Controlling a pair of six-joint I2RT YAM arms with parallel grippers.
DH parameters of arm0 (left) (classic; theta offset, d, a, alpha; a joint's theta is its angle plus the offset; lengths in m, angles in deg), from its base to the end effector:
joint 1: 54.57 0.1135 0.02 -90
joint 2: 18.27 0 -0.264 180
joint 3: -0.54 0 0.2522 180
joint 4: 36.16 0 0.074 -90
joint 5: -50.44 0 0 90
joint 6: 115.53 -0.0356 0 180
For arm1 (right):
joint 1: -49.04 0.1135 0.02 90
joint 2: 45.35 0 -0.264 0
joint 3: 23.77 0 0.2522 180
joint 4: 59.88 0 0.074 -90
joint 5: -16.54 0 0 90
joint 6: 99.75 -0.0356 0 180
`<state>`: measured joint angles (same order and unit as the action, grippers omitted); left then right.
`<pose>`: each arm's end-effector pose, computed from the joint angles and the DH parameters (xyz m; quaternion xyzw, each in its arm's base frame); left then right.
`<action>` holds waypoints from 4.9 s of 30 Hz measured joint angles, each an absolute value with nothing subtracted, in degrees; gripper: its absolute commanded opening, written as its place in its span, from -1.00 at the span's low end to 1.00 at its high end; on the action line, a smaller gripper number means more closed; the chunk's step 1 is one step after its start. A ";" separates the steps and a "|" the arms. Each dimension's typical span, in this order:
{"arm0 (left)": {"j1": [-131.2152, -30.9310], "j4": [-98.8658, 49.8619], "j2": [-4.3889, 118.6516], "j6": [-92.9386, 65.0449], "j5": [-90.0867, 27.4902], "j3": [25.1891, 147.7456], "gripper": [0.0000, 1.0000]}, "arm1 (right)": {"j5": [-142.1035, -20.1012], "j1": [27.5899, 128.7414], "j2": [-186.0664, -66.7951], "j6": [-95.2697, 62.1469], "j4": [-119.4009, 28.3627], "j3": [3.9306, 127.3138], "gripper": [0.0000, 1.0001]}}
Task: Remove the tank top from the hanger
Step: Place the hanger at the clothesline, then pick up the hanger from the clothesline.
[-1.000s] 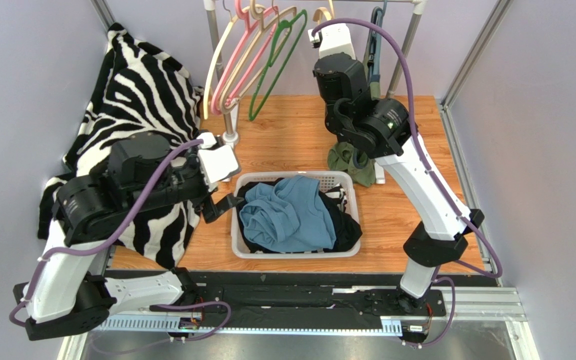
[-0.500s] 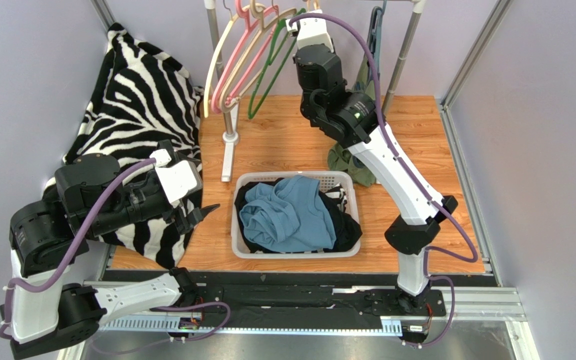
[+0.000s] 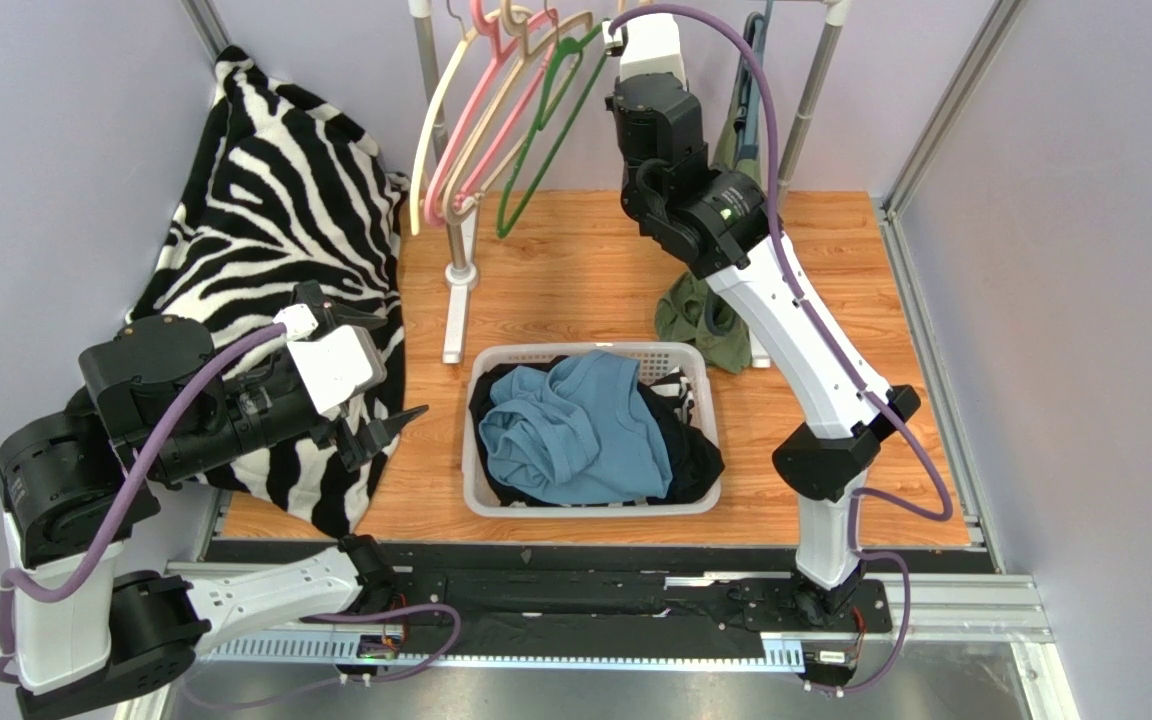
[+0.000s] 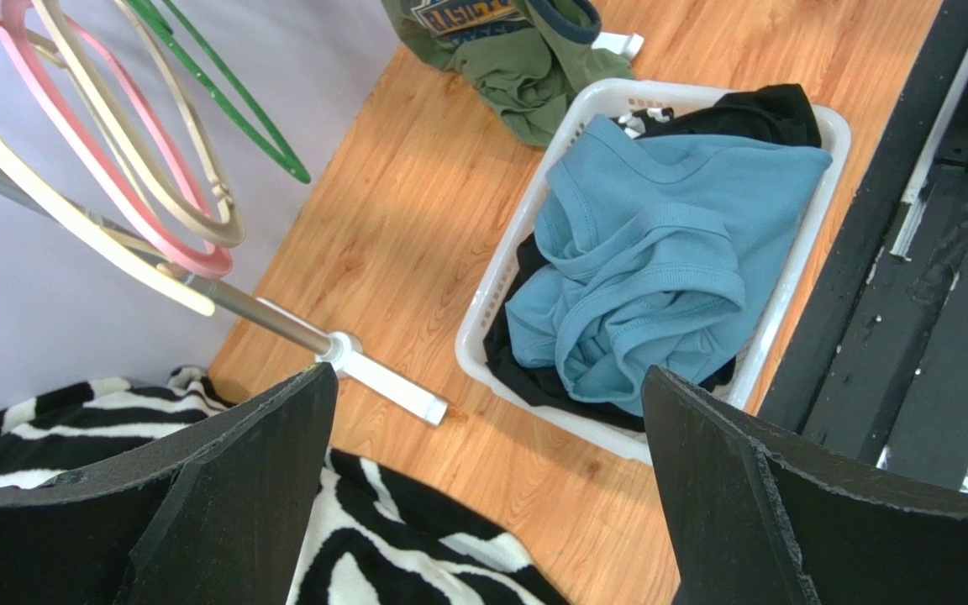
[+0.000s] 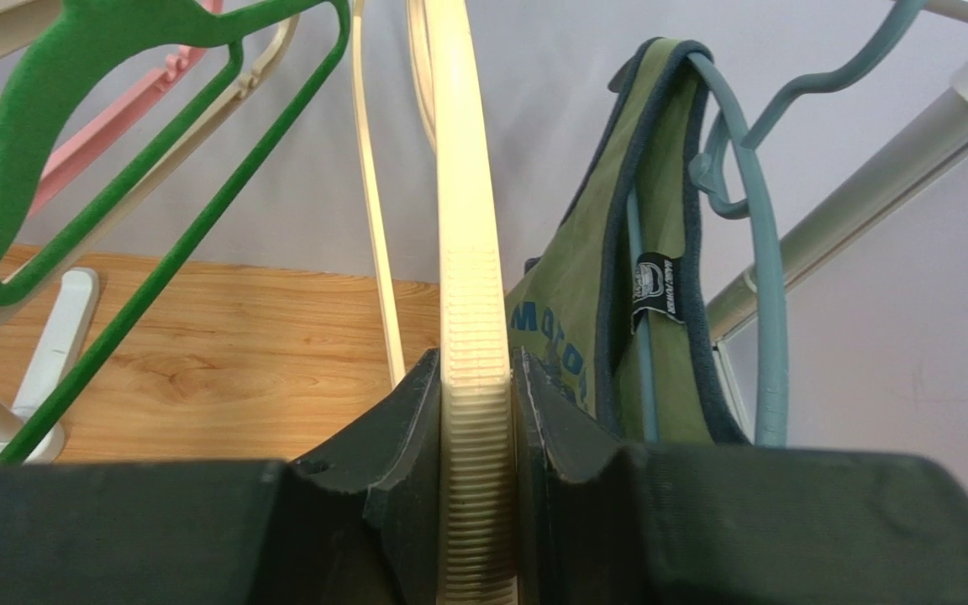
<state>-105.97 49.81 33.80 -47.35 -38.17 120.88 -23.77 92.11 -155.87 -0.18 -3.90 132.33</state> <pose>0.0339 -0.0439 0.5227 0.4873 0.6439 -0.1600 0.5678 0.2994 0.2427 0.5234 -0.0680 0.7442 -0.1417 0.6493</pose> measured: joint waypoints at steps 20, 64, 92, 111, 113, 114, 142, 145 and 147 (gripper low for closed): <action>-105.49 49.81 34.06 -47.33 -38.57 120.88 0.98 | -27.73 91.32 -158.69 -5.28 -2.02 131.22 -1.00; -101.36 49.81 40.05 -46.61 -36.55 122.87 0.98 | -32.34 85.73 -124.96 -15.20 -3.31 104.88 1.00; -97.27 50.07 40.84 -45.16 -30.46 125.04 0.98 | -44.56 78.47 -129.40 -20.56 -2.08 98.58 0.40; -96.09 50.77 41.80 -45.06 -28.29 126.24 0.98 | -45.08 74.82 -133.88 -20.36 -1.36 99.63 -1.00; -95.94 50.79 41.86 -44.97 -27.99 126.24 0.98 | -45.08 74.82 -132.68 -19.13 -2.59 98.17 -1.00; -95.85 50.81 41.86 -44.95 -27.90 126.24 0.98 | -45.10 74.82 -132.09 -18.46 -3.09 97.60 -1.00; -94.60 51.14 40.29 -44.92 -26.70 126.22 0.98 | -57.63 72.61 -115.08 -7.79 -15.50 80.79 -1.00; -94.52 51.14 40.27 -44.92 -26.39 126.22 0.98 | -59.59 72.61 -112.31 -7.77 -13.71 79.35 -1.00; -94.36 51.14 40.27 -44.92 -26.24 126.22 0.98 | -61.04 72.61 -110.14 -7.83 -11.79 78.85 -1.00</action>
<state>-94.36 51.14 40.27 -44.92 -26.24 126.22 -61.04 72.61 -110.14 -7.83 -11.79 78.85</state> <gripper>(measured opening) 0.990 0.211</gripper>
